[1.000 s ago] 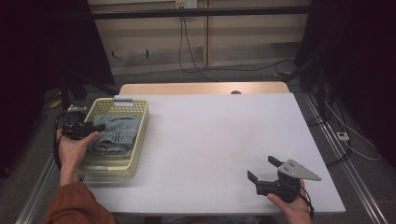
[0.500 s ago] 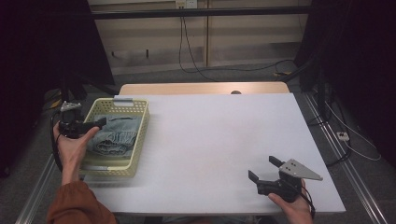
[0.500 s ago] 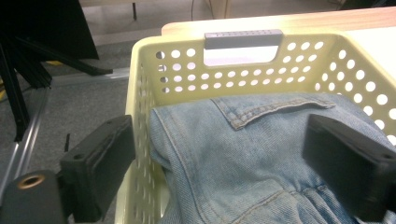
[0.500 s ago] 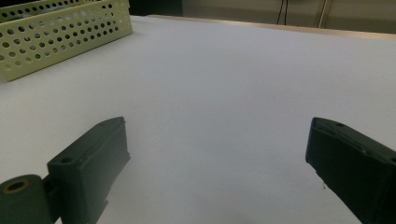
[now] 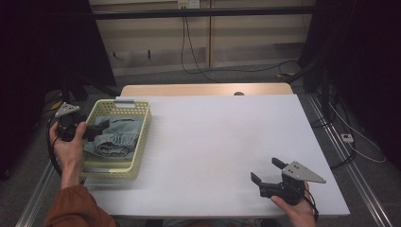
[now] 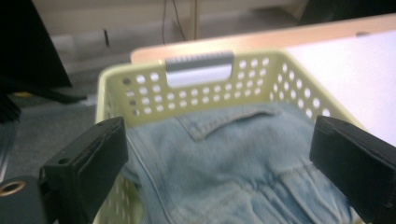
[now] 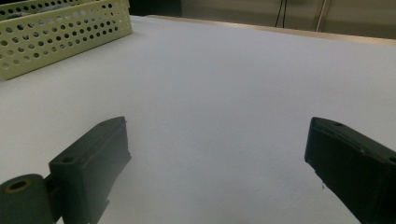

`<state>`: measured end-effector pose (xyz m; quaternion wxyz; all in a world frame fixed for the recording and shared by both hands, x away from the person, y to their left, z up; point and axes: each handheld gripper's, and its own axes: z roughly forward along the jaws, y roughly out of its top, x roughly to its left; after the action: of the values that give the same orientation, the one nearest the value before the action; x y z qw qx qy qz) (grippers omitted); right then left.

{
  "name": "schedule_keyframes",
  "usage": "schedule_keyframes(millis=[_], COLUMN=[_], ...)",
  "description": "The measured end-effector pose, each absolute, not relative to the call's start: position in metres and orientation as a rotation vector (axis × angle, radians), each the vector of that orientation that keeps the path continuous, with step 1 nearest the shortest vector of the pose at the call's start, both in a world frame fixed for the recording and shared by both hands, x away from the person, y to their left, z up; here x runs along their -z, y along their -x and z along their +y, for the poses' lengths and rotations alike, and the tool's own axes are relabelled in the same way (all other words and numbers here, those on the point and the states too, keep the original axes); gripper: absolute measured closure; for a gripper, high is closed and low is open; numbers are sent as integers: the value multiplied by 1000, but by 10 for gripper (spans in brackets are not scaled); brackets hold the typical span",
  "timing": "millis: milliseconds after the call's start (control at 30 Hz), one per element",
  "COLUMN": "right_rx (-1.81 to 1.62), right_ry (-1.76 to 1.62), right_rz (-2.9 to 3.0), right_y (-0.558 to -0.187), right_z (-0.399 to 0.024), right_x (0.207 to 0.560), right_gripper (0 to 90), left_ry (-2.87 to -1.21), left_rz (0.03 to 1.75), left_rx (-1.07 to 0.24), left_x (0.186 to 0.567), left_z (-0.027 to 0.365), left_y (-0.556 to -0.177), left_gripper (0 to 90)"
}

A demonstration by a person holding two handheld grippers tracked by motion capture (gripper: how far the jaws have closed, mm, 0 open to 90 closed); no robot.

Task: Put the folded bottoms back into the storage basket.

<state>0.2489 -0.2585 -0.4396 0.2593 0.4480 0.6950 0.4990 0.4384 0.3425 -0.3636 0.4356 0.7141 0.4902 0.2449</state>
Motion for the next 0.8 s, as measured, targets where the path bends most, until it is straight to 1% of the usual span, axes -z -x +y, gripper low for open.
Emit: schedule_keyframes(millis=[167, 567, 700, 800], right_rx=[-1347, -1346, -1343, -1342], right_ry=[-1218, -1234, -1236, -1239], right_rz=[1886, 1881, 1880, 1880], right_y=[-249, -251, -251, -252], right_z=[-259, -258, -259, -259], right_x=[440, 441, 441, 441], right_gripper=[65, 64, 64, 64], left_ry=[-1756, -1888, -1874, -1831], left_rz=[1255, 1187, 1176, 1163], left_rx=[-576, -667, -676, -665], left_x=[362, 357, 354, 353], left_z=[340, 330, 330, 333], left_y=[-436, -418, -406, -399], left_gripper=[49, 58, 58, 48])
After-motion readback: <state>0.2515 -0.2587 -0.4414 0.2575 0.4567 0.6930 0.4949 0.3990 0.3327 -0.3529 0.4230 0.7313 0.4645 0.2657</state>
